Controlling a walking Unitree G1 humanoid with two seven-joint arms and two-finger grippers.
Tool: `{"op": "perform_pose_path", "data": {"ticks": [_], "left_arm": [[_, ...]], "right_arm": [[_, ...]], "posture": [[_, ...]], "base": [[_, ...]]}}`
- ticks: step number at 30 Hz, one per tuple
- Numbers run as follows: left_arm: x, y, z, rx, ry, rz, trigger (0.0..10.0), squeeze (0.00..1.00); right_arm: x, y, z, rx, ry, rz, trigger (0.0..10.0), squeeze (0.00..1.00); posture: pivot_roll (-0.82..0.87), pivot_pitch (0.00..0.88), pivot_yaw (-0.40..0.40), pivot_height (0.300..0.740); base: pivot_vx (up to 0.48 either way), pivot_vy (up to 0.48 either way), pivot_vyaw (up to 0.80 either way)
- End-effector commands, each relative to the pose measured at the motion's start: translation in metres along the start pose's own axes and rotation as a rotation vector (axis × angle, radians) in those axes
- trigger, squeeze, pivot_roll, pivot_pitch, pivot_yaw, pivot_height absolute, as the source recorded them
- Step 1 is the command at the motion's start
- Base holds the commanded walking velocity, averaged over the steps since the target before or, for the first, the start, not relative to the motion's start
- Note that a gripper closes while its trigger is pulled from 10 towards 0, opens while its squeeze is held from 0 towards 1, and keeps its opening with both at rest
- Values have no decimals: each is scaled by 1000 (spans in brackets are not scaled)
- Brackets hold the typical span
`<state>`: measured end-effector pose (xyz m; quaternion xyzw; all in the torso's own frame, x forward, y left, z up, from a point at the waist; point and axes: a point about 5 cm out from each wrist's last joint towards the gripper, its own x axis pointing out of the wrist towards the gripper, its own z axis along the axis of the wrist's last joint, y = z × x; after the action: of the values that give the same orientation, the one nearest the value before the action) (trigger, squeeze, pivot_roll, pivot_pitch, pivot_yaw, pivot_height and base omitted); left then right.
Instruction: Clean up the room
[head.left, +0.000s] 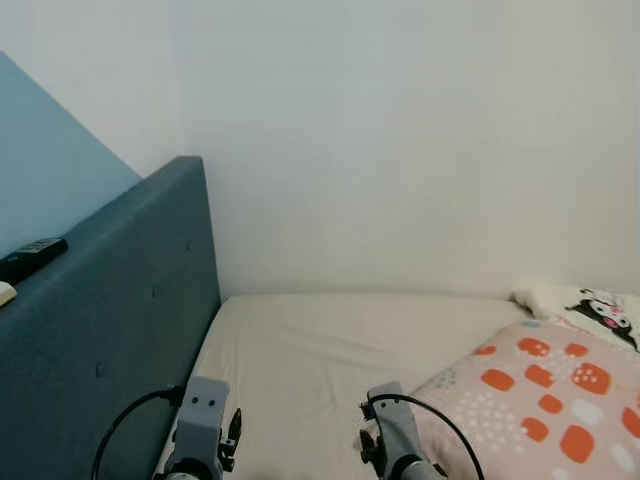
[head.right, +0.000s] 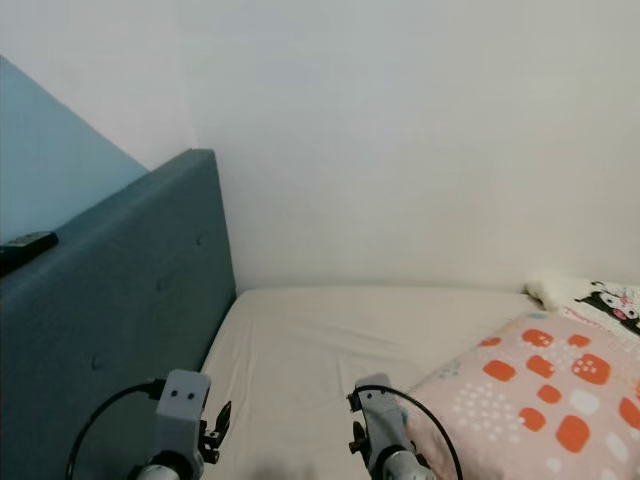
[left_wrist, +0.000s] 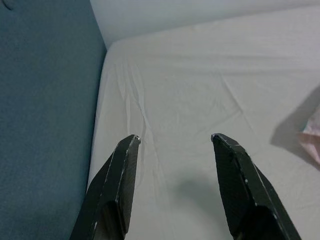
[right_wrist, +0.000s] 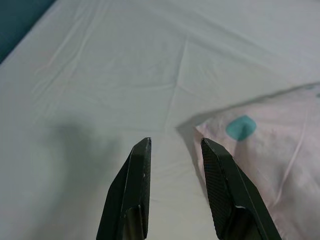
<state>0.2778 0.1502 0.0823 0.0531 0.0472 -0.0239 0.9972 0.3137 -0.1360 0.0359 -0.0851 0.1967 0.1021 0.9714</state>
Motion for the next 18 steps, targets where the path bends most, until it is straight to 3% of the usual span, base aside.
{"op": "perform_pose_path", "data": {"ticks": [1, 7, 10, 18], "left_arm": [[-2, -1, -6, 22, 15, -5, 10000, 0], [-4, -1, -8, 30, 17, -8, 10000, 0], [-10, 2, -17, 41, 43, -10, 10000, 0], [-20, 8, -33, 48, 84, -5, 10000, 0]], "right_arm": [[-1, -1, -1, -12, -11, -5, 10000, 0], [-2, -1, 0, -33, -33, -8, 10000, 0], [-10, -16, -12, -43, -24, -141, 10000, 0], [-20, -24, -21, -18, -53, -200, 10000, 0]], "posture": [[-48, 51, -35, 737], [-47, 51, -35, 737], [-45, 52, -37, 737], [-49, 56, -30, 737]], "base": [[0, 0, 0], [0, 0, 0], [0, 0, 0], [0, 0, 0]]}}
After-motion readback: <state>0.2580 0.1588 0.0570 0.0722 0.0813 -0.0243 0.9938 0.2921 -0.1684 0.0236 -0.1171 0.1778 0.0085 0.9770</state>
